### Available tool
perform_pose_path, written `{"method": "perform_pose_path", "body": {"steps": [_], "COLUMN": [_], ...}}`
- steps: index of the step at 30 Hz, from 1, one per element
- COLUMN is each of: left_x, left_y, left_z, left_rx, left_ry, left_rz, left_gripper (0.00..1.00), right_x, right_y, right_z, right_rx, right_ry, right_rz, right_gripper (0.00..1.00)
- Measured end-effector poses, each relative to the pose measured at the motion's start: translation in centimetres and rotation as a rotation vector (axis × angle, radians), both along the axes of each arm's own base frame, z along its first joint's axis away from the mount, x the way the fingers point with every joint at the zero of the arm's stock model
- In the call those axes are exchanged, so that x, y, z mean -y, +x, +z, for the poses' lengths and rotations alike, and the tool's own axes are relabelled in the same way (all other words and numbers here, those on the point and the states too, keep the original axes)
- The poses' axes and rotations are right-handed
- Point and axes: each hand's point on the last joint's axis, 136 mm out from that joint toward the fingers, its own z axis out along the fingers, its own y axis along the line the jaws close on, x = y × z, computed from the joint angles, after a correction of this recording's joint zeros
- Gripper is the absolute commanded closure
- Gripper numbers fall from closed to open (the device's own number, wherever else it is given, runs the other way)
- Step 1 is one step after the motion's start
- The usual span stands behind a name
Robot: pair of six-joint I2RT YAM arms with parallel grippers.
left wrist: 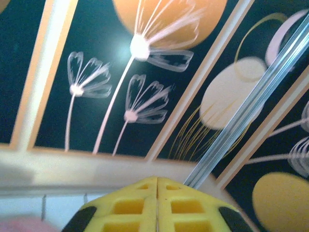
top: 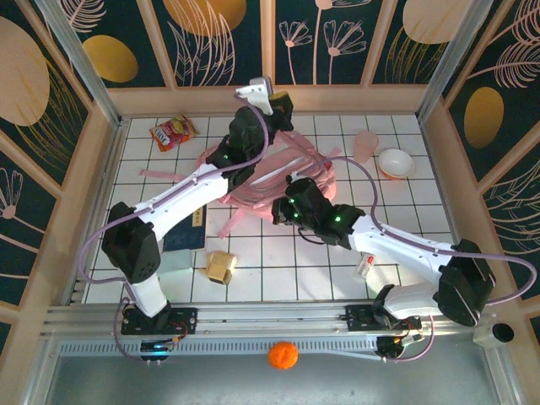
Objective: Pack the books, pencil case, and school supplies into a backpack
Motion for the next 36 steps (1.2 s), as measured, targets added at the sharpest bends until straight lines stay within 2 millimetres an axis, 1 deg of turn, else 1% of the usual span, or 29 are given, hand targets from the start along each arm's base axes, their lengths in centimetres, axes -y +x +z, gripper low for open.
{"method": "perform_pose_path", "body": {"steps": [1, 3, 4, 7, 11, 14, 18, 21, 25, 29, 32, 33, 35, 36], "left_x": [-0.3, -1.0, -1.4, -2.6, -5.6, -8.0, -8.6, -8.8, -8.7, -8.2, -7.3, -7.0, -6.4, -6.1], "left_y": [-0.4, -1.3, -1.8, -3.6, -6.8, -9.5, -13.0, -13.8, -13.8, -13.5, -13.2, -13.2, -13.1, -13.2], "left_z": [-1.3, -3.4, -4.2, -6.1, -9.4, -12.4, -15.9, -18.0, -20.2, -22.2, -22.6, -22.6, -22.5, -22.5], "left_rx": [-0.029, -0.085, -0.111, -0.168, -0.194, -0.145, -0.01, 0.06, 0.14, 0.167, 0.189, 0.201, 0.214, 0.222], "left_ry": [0.036, 0.095, 0.118, 0.182, 0.301, 0.5, 0.787, 0.952, 1.108, 1.171, 1.17, 1.165, 1.15, 1.139], "left_rz": [-0.003, -0.018, -0.03, -0.1, -0.234, -0.364, -0.53, -0.612, -0.694, -0.76, -0.801, -0.817, -0.839, -0.852], "left_gripper": [0.57, 0.44, 0.36, 0.24, 0.2, 0.16, 0.13, 0.1, 0.1, 0.13, 0.27, 0.34, 0.54, 0.7], "right_x": [0.0, 0.0, 0.0, 0.1, 0.7, 1.4, 2.1, 2.2, 2.3, 2.3, 2.3, 2.3, 2.3, 2.3], "right_y": [0.1, 0.3, 0.3, 0.3, 0.5, 0.9, 1.0, 0.7, 0.4, 0.3, 0.2, 0.2, 0.2, 0.2], "right_z": [0.1, 0.3, 0.3, 0.3, 0.0, -0.1, -0.2, -0.5, -0.7, -0.8, -0.8, -0.8, -0.8, -0.8], "right_rx": [-0.011, -0.027, -0.035, -0.062, -0.092, -0.102, -0.107, -0.113, -0.111, -0.11, -0.11, -0.109, -0.107, -0.107], "right_ry": [0.019, 0.043, 0.05, 0.07, 0.075, 0.074, 0.067, 0.053, 0.041, 0.035, 0.034, 0.034, 0.033, 0.033], "right_rz": [-0.004, 0.001, 0.005, 0.03, 0.07, 0.094, 0.126, 0.154, 0.181, 0.199, 0.209, 0.212, 0.213, 0.212], "right_gripper": [1.0, 1.0, 1.0, 1.0, 1.0, 1.0, 1.0, 1.0, 1.0, 1.0, 1.0, 1.0, 1.0, 1.0]}}
